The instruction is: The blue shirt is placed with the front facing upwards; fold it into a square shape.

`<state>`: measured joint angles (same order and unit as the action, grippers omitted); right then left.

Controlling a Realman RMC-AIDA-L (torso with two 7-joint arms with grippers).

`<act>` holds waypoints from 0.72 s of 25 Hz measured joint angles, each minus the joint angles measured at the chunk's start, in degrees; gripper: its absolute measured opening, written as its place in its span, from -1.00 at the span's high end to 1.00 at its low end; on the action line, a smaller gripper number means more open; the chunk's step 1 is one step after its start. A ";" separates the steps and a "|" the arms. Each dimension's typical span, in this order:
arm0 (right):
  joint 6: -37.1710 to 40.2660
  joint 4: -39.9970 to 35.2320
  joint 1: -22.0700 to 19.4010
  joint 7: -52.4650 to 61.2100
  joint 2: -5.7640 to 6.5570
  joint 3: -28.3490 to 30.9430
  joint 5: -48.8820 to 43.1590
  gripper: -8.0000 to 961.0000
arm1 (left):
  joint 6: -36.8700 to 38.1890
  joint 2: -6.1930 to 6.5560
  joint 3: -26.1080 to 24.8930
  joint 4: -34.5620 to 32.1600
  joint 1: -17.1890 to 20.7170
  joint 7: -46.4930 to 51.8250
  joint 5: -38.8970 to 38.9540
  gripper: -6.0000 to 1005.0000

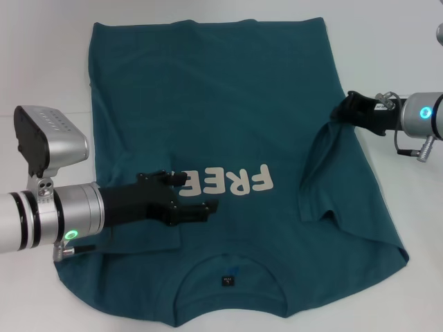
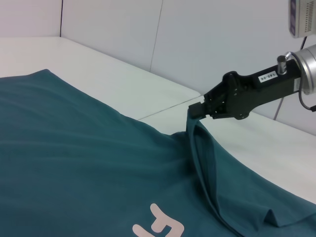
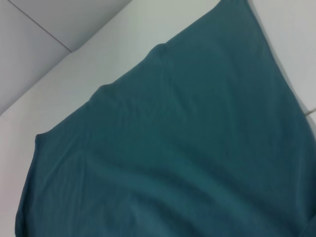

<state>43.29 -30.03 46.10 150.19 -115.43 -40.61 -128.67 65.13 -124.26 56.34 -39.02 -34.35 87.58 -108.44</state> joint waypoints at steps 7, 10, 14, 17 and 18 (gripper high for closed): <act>-1.21 2.53 1.94 -3.40 -0.31 -0.18 -0.24 0.65 | 0.00 -0.01 0.00 0.00 -0.02 -0.44 0.14 -0.71; -1.31 2.53 2.10 -4.44 -0.71 -0.37 -0.29 0.63 | 0.00 -0.01 0.00 0.00 -0.02 -0.54 0.16 -0.70; 0.50 0.94 1.10 -4.97 -0.72 -1.52 -0.44 0.60 | -0.01 -0.01 0.00 0.00 0.24 -0.56 0.17 -0.69; 3.02 -1.11 -0.54 -6.46 -0.37 -1.82 -0.34 0.57 | -0.01 -0.02 -0.09 0.00 0.45 -0.59 0.17 -0.69; 4.14 -2.25 -1.19 -7.59 -0.36 -1.82 -0.17 0.57 | -0.01 -0.02 -0.16 0.00 0.50 -0.61 0.17 -0.69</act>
<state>47.43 -32.28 44.92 142.60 -115.79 -42.43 -128.84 65.12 -124.28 56.17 -39.02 -33.85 86.97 -108.27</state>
